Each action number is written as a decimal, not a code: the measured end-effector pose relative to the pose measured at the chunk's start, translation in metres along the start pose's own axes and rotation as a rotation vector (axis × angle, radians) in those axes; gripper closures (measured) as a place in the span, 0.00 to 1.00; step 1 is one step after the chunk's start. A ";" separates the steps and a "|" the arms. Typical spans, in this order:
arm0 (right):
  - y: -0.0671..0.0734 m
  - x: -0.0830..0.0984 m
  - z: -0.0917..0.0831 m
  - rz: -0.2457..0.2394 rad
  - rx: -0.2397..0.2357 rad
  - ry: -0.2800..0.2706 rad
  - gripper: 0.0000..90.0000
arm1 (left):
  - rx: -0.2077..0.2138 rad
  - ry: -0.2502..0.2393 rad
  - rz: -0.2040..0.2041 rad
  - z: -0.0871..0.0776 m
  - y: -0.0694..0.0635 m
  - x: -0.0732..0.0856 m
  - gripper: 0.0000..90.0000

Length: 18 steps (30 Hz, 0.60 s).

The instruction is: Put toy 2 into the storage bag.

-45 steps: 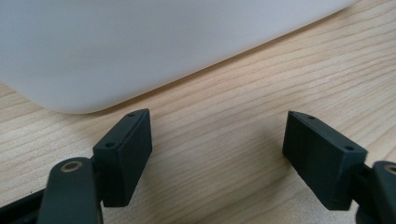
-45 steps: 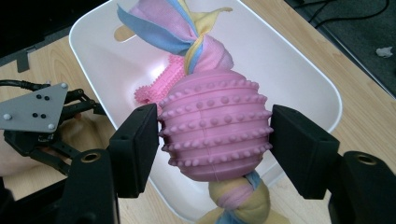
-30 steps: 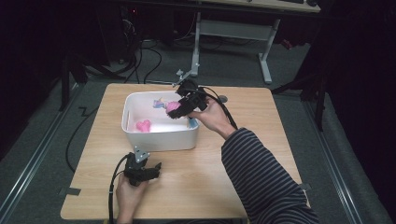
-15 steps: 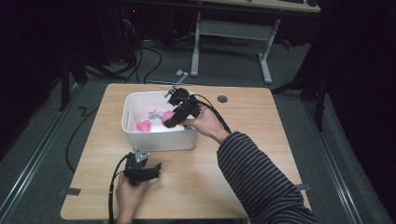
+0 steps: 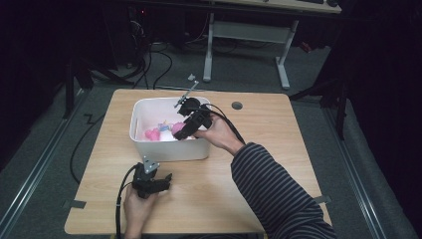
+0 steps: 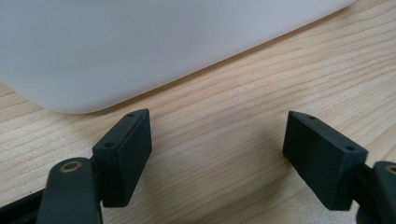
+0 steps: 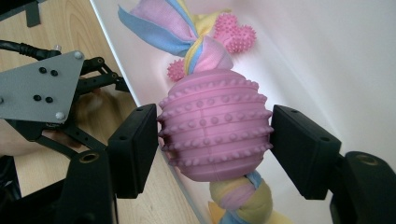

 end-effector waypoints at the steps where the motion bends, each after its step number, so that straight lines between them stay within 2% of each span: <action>1: 0.000 0.000 0.000 0.005 -0.004 0.001 0.35 | 0.000 0.001 0.001 0.000 0.000 0.000 0.27; 6: -0.003 0.000 -0.008 0.038 0.003 -0.028 0.28 | 0.001 0.000 0.001 0.000 0.000 0.000 0.27; 11: -0.005 0.006 -0.023 0.046 -0.003 -0.088 0.27 | 0.003 0.000 0.002 0.000 0.000 0.000 0.27; 18: -0.015 0.026 -0.050 0.072 0.005 -0.166 0.30 | 0.003 0.000 0.001 0.000 0.000 0.000 0.27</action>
Point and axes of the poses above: each handheld gripper's, and its own axes: z roughly forward along the jaws, x roughly out of its underside, y roughly to its left, the point moved 6 cm from there along z, roughly forward along the jaws, and after that the axes turned 14 degrees about z, right-handed, at the moved point
